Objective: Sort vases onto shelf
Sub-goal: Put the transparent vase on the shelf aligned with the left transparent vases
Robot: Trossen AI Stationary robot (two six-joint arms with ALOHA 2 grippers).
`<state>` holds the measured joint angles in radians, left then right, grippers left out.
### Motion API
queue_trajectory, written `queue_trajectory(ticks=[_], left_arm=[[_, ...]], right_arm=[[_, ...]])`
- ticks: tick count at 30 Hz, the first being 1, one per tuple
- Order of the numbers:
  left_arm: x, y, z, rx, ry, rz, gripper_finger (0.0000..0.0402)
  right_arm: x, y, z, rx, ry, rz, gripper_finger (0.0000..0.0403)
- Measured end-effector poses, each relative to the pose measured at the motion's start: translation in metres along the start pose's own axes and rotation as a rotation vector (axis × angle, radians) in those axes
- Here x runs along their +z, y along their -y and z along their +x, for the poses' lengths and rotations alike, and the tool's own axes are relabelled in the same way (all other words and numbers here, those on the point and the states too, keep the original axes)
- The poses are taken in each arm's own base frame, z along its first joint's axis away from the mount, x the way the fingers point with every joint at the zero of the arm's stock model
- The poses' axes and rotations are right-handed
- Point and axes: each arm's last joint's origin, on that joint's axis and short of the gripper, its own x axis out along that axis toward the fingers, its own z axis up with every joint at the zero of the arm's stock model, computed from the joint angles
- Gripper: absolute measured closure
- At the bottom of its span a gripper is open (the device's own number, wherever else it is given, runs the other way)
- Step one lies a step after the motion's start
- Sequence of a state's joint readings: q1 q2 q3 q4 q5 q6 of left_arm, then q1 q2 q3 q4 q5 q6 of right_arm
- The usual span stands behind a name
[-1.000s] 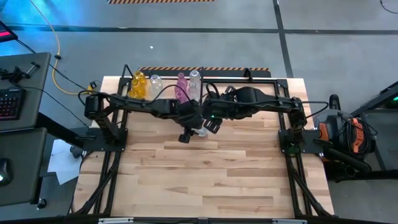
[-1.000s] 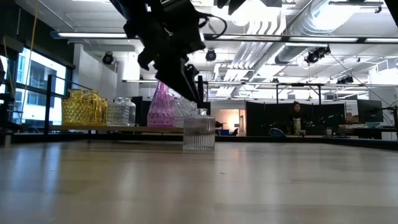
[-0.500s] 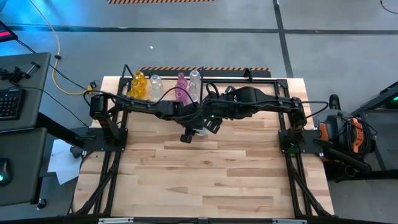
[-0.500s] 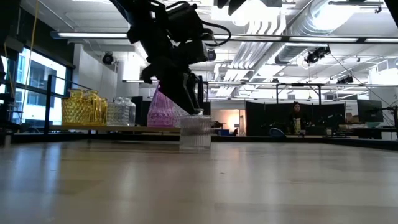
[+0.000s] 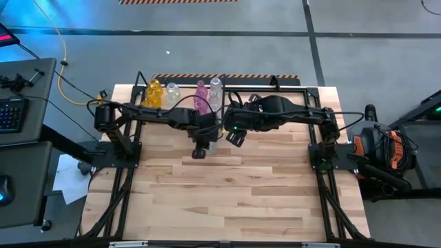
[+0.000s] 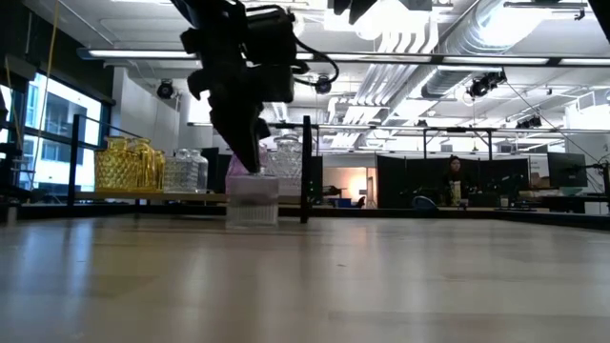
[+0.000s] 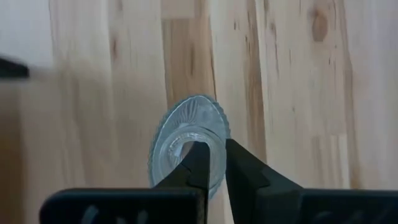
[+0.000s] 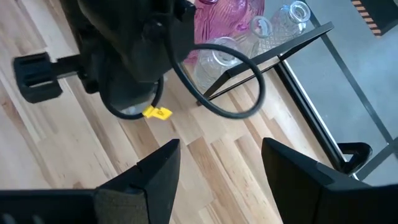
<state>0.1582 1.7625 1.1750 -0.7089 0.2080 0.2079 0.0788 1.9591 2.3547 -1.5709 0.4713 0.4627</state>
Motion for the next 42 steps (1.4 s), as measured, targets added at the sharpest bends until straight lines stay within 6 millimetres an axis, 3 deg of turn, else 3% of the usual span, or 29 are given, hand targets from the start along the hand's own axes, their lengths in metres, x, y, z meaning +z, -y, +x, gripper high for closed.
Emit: queue_trajectory(ticks=[8, 15, 22, 27, 36, 42], left_arm=[[-0.029, 0.006, -0.018, 0.033, 0.028, -0.16, 0.0384], [-0.083, 0.009, -0.045, 0.104, 0.073, -0.323, 0.0382], [-0.123, -0.002, -0.067, 0.155, 0.129, -0.456, 0.0382], [-0.134, -0.012, -0.084, 0.184, 0.123, -0.472, 0.0382], [-0.127, -0.034, -0.128, 0.268, 0.204, -0.414, 0.0382], [-0.138, -0.048, -0.139, 0.311, 0.191, -0.413, 0.0382]], right_arm=[[0.0, 0.0, 0.0, 0.0, 0.0, -0.001, 0.0194], [0.0, 0.0, 0.0, 0.0, -0.001, 0.002, 0.0194], [0.0, 0.0, 0.0, 0.0, 0.0, 0.01, 0.0194], [0.001, -0.001, 0.0, 0.005, 0.01, 0.015, 0.0194], [0.003, -0.002, 0.0, 0.015, 0.028, 0.029, 0.0194], [0.003, -0.003, 0.0, 0.023, 0.025, 0.045, 0.0194]])
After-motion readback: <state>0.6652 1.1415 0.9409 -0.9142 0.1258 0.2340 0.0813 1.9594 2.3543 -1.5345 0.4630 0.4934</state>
